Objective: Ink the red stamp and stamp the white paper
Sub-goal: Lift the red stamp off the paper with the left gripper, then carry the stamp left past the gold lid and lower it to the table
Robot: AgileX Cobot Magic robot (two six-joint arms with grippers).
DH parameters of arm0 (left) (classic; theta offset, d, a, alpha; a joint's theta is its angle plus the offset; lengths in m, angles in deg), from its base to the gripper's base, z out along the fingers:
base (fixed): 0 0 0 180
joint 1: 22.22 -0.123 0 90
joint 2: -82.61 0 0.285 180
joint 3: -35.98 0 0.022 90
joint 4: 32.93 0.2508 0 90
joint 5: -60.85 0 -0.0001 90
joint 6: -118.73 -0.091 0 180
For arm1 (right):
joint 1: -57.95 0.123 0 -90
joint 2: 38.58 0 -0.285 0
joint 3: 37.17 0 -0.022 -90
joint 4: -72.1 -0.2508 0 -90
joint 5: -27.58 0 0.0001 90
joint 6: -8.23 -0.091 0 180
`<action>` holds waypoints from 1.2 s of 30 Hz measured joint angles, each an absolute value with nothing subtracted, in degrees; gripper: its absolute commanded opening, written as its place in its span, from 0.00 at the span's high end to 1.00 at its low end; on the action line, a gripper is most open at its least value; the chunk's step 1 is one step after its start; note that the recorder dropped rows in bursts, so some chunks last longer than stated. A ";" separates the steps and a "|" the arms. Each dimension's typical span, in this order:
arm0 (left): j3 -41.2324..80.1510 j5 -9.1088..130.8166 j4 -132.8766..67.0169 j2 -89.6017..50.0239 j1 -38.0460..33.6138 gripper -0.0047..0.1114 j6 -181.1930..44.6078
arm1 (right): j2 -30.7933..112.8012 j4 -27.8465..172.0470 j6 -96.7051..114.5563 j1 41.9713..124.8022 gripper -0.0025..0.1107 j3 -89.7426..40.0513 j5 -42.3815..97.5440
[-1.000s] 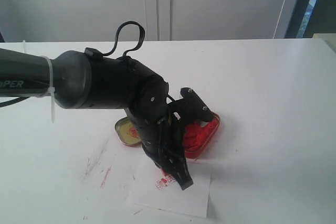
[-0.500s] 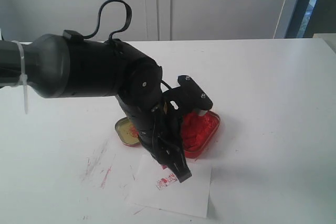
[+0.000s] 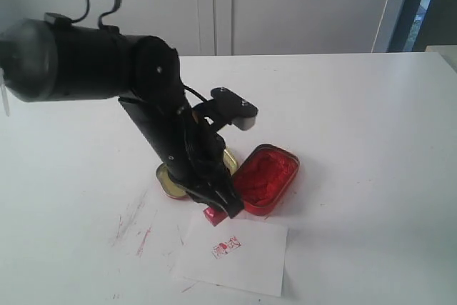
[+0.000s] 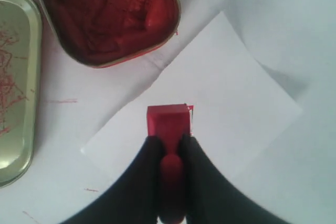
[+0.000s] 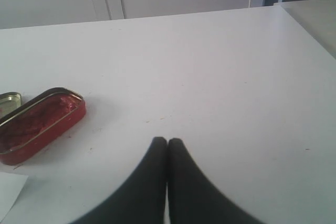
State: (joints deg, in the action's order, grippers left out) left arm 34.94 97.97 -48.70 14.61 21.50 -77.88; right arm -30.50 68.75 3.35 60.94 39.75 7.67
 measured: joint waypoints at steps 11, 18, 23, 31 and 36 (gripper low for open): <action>34.09 104.07 -76.97 14.02 8.25 0.96 -97.84 | -30.50 68.75 3.35 60.94 0.98 39.75 7.67; 27.30 107.12 -91.28 13.91 1.07 0.96 -107.38 | -30.50 68.75 3.35 60.94 0.98 39.75 7.67; 23.03 110.33 -98.00 13.91 -2.95 0.96 -112.94 | -30.50 68.75 3.35 60.94 0.98 39.75 7.67; 16.01 111.38 -104.53 13.91 -10.43 0.96 -115.77 | -30.50 68.75 3.35 60.94 0.98 39.75 7.67; 11.64 114.14 -108.24 13.83 -14.66 0.96 -118.15 | -30.50 68.75 3.35 60.94 0.98 39.75 7.67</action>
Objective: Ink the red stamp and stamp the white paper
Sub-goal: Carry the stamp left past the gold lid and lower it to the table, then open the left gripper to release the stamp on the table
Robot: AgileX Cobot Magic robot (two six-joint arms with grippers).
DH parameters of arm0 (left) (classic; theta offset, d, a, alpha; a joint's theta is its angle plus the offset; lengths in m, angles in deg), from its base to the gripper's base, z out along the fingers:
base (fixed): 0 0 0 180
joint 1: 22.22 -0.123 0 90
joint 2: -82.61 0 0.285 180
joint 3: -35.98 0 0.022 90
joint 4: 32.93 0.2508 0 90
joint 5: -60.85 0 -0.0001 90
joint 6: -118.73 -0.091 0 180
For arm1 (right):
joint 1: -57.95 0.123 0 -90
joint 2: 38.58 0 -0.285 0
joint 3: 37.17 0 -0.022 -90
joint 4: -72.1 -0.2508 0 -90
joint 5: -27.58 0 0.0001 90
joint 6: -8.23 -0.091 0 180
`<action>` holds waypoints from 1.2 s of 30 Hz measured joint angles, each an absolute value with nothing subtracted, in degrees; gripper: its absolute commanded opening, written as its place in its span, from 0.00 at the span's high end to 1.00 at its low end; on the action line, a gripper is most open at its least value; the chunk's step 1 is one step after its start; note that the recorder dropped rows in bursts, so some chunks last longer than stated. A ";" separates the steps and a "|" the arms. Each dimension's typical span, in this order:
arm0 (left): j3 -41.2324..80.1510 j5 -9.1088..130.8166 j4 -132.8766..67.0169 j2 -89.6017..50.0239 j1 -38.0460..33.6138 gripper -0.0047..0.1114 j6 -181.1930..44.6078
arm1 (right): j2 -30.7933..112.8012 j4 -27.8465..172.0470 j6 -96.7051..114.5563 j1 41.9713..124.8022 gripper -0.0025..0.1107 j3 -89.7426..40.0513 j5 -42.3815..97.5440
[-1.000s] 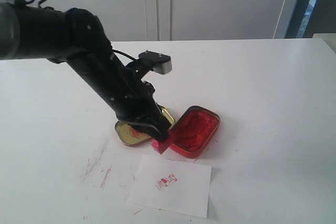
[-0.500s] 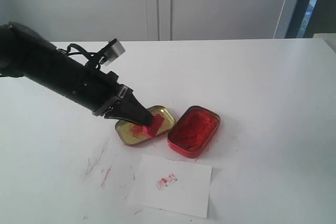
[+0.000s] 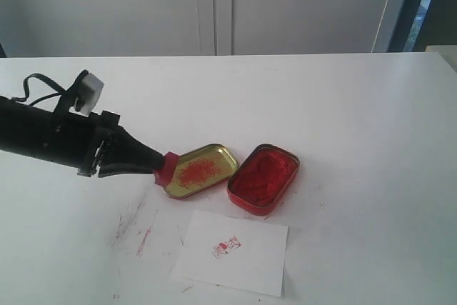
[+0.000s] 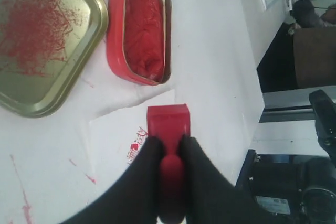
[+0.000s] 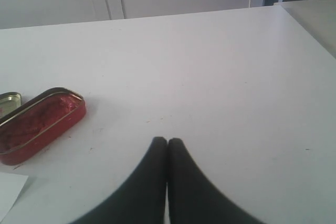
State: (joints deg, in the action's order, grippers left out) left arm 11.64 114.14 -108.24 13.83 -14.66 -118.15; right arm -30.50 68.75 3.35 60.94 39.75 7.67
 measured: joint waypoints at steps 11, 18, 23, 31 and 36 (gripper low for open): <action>1.53 104.29 -109.65 7.49 -19.44 0.96 -120.03 | -30.50 68.75 3.35 60.94 0.98 39.75 7.67; -1.40 96.29 -109.58 6.88 -19.47 0.96 -119.80 | -30.50 68.75 3.35 60.94 0.98 39.75 7.67; -1.43 93.19 -109.67 6.88 -19.47 0.85 -119.63 | -30.50 68.75 3.35 60.94 0.98 39.75 7.67; -1.43 86.69 -109.67 7.62 -19.47 0.52 -118.97 | -30.50 68.75 3.35 60.94 0.98 39.75 7.67; -1.43 84.59 -109.52 7.62 -19.88 0.51 -118.64 | -30.50 68.75 3.35 60.94 0.98 39.75 7.67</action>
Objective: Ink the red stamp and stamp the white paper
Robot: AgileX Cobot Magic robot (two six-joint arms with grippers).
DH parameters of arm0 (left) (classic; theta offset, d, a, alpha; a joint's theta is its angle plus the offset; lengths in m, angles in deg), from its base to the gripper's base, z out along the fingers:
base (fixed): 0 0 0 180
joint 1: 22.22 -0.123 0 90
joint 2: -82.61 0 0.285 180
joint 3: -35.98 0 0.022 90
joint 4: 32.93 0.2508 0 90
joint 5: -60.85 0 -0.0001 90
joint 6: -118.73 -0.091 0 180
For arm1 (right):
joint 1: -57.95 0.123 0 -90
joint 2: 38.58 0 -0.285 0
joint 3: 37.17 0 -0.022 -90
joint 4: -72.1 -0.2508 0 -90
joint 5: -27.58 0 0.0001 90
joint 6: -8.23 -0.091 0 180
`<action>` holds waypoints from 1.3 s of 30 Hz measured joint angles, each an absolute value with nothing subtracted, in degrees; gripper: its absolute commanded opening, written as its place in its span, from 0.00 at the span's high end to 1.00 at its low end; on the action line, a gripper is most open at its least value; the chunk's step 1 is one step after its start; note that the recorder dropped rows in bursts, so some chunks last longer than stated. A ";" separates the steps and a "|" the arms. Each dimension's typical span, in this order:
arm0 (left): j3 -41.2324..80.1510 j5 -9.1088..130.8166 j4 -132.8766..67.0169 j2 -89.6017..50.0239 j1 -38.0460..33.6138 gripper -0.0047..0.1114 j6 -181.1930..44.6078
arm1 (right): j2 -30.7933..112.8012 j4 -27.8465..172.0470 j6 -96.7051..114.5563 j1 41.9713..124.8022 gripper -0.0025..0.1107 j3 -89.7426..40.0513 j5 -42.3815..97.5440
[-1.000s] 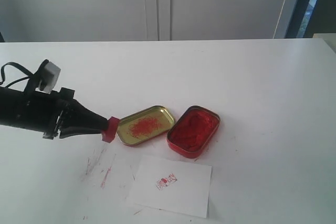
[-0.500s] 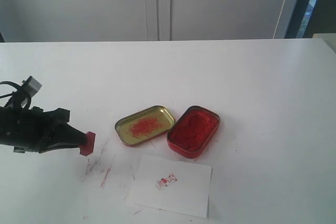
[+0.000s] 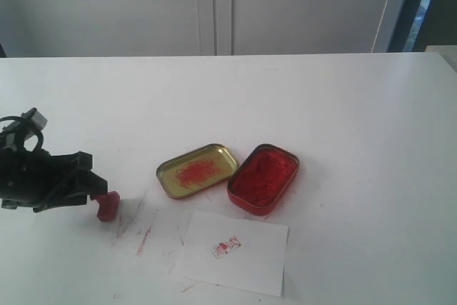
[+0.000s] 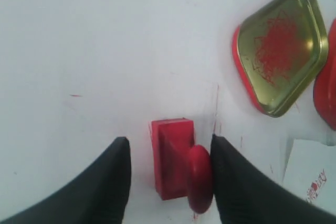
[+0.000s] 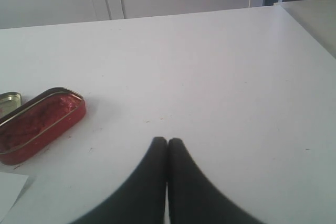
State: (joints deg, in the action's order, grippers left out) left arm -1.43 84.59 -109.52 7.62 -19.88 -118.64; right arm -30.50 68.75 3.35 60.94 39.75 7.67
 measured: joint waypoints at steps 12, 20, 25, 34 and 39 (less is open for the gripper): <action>-1.52 83.74 -104.77 0.80 -28.33 0.55 -115.51 | -30.50 68.75 3.35 60.94 0.98 39.75 7.67; -1.52 91.26 -106.19 -8.82 -28.76 0.87 -116.02 | -30.50 68.75 3.35 60.94 0.98 39.75 7.67; -1.52 96.11 -106.78 -9.78 -28.76 0.96 -118.45 | -30.50 68.75 3.35 60.94 0.98 39.75 7.67; -1.52 103.85 -106.88 -10.00 -28.63 0.96 -118.95 | -30.50 68.75 3.35 60.94 0.98 39.75 7.67; -1.52 107.57 -105.25 -12.79 -23.46 0.96 -118.73 | -30.50 68.75 3.35 60.94 0.98 39.75 7.67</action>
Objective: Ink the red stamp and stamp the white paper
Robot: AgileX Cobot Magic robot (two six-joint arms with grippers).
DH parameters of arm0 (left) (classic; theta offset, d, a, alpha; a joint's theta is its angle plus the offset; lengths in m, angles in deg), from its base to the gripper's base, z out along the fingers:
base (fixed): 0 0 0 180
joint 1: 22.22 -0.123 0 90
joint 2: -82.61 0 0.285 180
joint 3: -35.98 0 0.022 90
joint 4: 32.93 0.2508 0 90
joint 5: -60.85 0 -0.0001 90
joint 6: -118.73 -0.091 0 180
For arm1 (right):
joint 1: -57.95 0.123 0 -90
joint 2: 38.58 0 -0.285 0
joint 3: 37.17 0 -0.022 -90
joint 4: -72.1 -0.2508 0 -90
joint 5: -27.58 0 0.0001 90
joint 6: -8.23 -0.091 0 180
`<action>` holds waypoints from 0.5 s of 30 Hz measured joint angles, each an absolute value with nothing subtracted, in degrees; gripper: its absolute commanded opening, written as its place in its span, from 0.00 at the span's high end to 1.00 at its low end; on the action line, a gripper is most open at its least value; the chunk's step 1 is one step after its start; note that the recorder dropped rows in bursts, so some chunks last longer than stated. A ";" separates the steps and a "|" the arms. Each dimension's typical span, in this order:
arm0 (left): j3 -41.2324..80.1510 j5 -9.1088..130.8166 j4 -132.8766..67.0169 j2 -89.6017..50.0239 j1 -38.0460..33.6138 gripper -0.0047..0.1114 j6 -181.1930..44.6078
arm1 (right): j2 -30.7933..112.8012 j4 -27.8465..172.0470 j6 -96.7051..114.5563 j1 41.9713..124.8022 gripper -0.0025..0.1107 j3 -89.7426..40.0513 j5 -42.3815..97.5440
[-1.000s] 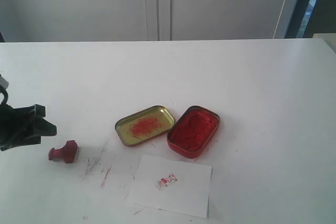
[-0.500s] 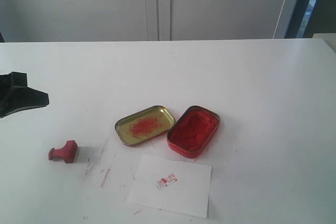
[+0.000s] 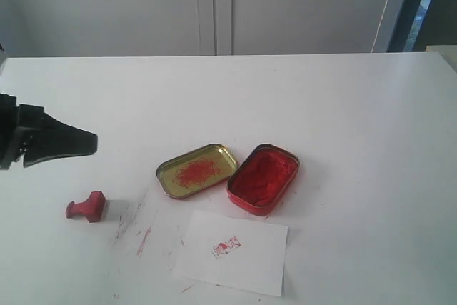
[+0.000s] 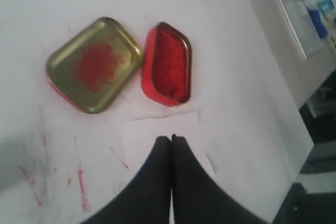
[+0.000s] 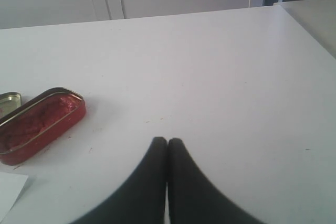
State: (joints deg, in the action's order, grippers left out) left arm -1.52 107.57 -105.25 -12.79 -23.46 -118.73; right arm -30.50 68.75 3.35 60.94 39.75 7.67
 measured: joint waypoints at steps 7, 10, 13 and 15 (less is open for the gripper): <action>-1.52 99.51 -79.10 -21.68 -12.97 0.96 -100.29 | -30.50 68.75 3.35 60.94 0.98 39.75 7.67; -1.52 94.55 -56.59 -24.35 -11.82 0.96 -80.40 | -30.50 68.75 3.35 60.94 0.98 39.75 7.67; -1.52 93.10 -37.78 -25.19 -12.01 0.96 -60.20 | -30.50 68.75 3.35 60.94 0.98 39.75 7.67; -1.52 93.10 -28.34 -25.19 -12.53 0.96 -50.04 | -30.50 68.75 3.35 60.94 0.98 39.75 7.67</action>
State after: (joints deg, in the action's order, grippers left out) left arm -1.52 93.10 -28.34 -25.19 -12.53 -50.04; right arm -30.50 68.75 3.35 60.94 39.75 7.67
